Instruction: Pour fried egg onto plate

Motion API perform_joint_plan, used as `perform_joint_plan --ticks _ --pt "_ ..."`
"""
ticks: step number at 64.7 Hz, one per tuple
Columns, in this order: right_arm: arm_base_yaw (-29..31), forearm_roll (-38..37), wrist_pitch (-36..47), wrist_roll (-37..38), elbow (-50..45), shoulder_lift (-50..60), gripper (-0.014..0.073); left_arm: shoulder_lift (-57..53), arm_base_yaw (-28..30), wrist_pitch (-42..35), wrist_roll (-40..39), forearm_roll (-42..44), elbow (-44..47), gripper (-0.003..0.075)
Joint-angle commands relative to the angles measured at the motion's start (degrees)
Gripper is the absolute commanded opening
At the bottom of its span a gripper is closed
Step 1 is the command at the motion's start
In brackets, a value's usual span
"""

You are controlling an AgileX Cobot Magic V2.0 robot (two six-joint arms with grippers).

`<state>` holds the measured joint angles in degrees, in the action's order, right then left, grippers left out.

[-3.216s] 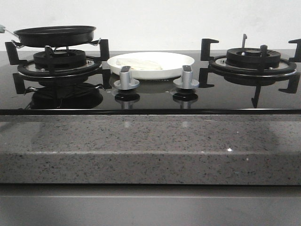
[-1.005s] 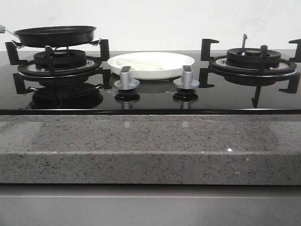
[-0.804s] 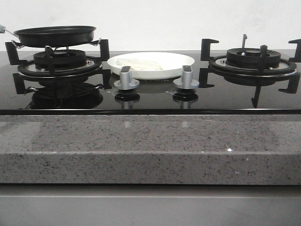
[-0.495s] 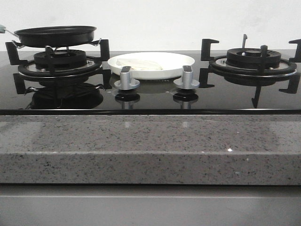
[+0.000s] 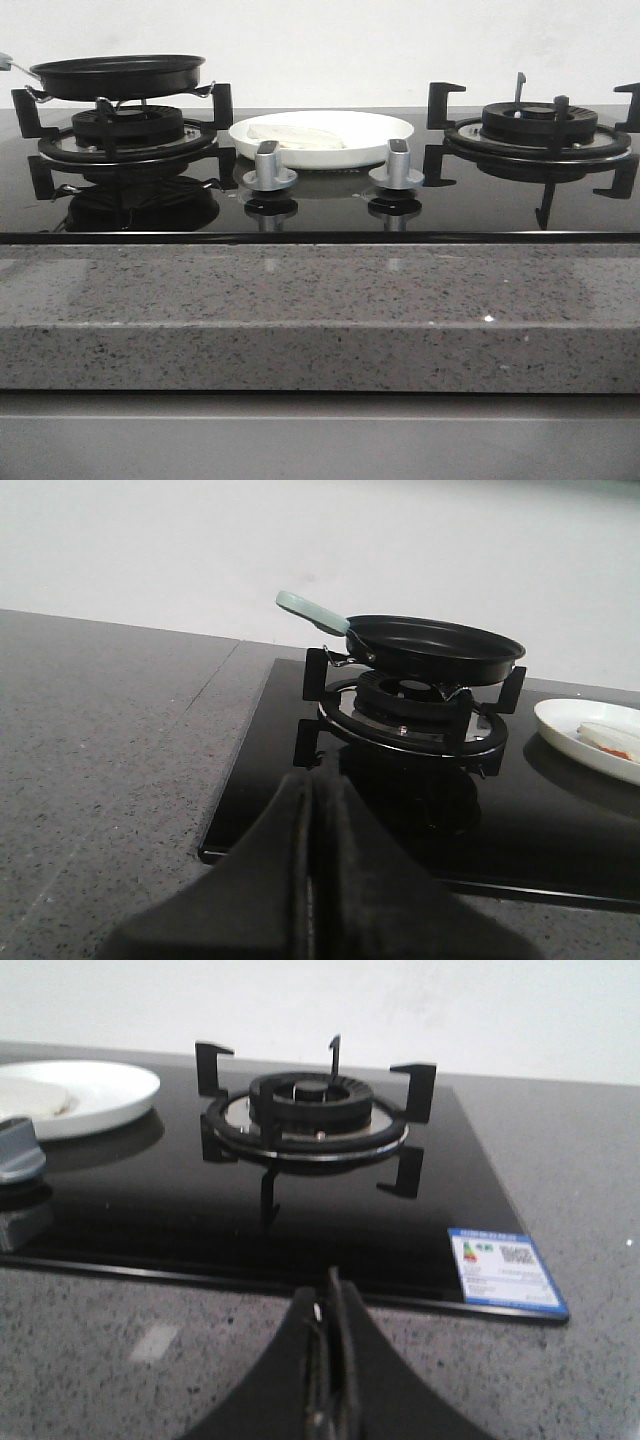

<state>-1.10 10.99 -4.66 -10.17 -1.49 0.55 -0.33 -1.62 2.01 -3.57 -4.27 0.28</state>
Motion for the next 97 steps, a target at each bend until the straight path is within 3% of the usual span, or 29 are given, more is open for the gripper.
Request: perform_joint_plan --ticks 1,15,78,97 --pt "0.4 -1.3 7.2 2.1 0.2 1.2 -0.0068 -1.0 -0.3 -4.9 -0.6 0.1 0.3 -0.0019" --pt "0.4 -11.0 8.4 12.9 0.2 1.2 -0.0068 -1.0 -0.3 -4.9 -0.6 0.1 0.3 -0.0019" --pt "2.1 -11.0 7.5 12.9 0.2 1.2 -0.0068 -1.0 -0.3 -4.9 -0.6 0.1 0.3 -0.0019" --pt "5.6 -10.2 7.5 12.9 0.2 1.2 -0.0068 -1.0 -0.3 -4.9 -0.6 0.1 0.3 -0.0019"
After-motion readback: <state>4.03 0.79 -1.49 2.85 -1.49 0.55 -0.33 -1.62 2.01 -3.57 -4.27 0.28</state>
